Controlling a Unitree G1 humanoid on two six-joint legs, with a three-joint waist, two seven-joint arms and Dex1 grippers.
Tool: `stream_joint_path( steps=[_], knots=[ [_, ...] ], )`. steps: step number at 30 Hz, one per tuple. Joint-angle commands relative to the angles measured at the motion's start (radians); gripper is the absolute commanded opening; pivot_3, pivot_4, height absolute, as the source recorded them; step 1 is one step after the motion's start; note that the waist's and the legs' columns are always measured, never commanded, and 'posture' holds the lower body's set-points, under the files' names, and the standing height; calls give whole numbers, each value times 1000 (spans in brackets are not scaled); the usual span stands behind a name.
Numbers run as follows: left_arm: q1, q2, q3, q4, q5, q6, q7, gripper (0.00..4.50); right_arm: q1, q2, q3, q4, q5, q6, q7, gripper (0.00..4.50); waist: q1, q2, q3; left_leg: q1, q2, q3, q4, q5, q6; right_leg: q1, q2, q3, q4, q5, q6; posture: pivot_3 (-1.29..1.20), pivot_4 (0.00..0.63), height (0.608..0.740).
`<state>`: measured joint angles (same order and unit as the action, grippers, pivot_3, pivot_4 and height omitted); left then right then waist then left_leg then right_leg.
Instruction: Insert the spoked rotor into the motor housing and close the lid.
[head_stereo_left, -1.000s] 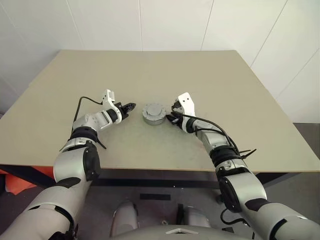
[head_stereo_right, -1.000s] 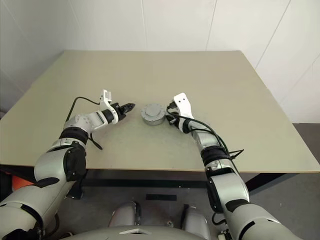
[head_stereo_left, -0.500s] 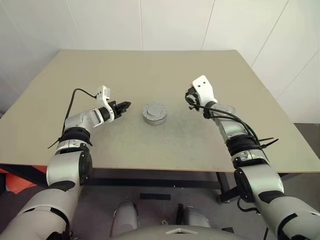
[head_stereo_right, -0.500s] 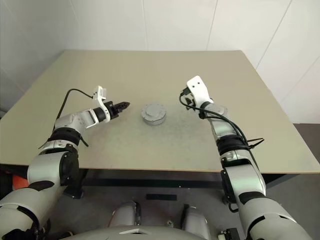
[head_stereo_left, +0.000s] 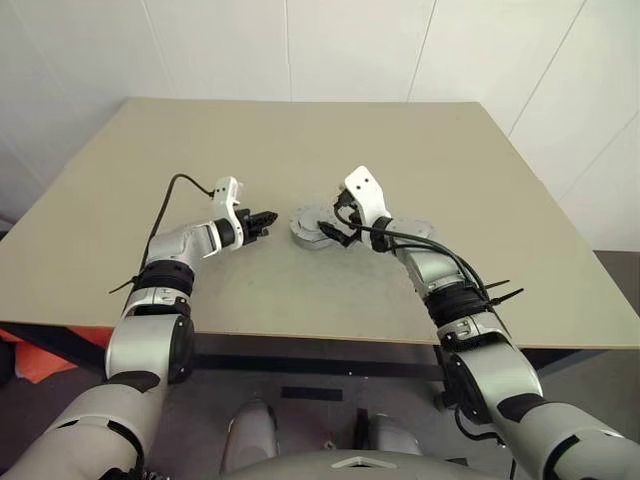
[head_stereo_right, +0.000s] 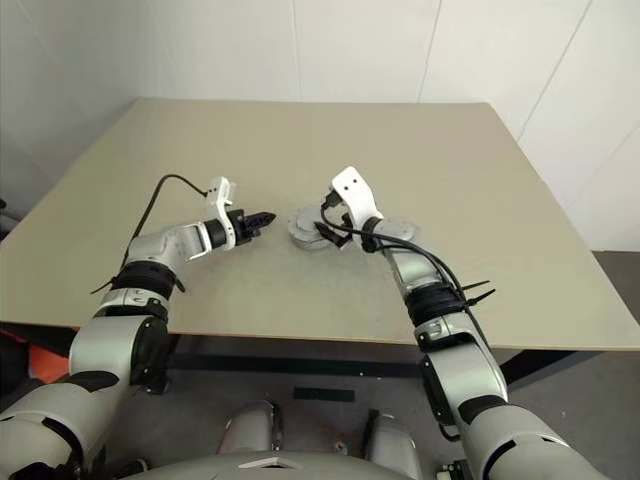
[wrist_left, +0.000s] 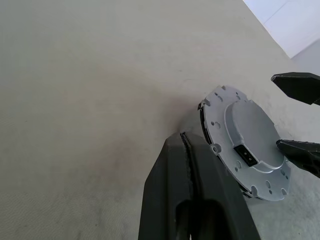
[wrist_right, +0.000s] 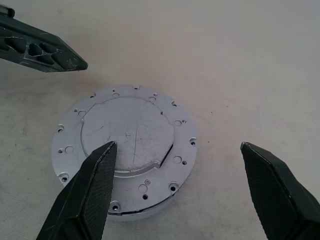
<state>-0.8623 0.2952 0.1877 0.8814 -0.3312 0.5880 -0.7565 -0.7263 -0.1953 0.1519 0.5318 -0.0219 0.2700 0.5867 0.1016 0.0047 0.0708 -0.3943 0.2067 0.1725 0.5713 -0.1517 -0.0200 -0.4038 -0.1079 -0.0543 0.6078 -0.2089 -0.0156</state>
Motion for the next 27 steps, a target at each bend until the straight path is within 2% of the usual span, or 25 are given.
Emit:
stream_joint_path(
  steps=[1, 14, 19, 27],
  knots=[
    [-13, 0, 1, -35, -5, -13, 1, 0, -9, 6, 10, -27, -10, -8, -12, 4463, -1, 0, 0, 0, 0, 0, 0, 0, 0, 0, 0, 0, 0, 0, 0, 0, 0, 740],
    [-7, -5, 4, -19, 1, -15, 21, 0, -12, 64, 55, -60, -7, 15, 8, 4463, -4, 0, 0, 2, 0, 0, 0, 0, 0, 1, 0, 0, 1, 0, 0, 0, 0, 740],
    [-7, -5, 4, -16, 1, -16, 28, 0, -23, 106, 53, 9, -3, 6, -7, 4463, -3, 0, 0, 1, 0, 0, 0, 0, 0, 1, 0, 0, 0, 0, 0, 0, 0, 740],
    [13, -12, -2, -68, -10, 10, 20, 0, -47, 108, 24, 99, -2, -31, -44, 4463, -3, 0, 0, 6, 0, 0, 0, 0, -1, 6, 0, 0, 1, 0, 0, 0, 0, 740]
  ],
)
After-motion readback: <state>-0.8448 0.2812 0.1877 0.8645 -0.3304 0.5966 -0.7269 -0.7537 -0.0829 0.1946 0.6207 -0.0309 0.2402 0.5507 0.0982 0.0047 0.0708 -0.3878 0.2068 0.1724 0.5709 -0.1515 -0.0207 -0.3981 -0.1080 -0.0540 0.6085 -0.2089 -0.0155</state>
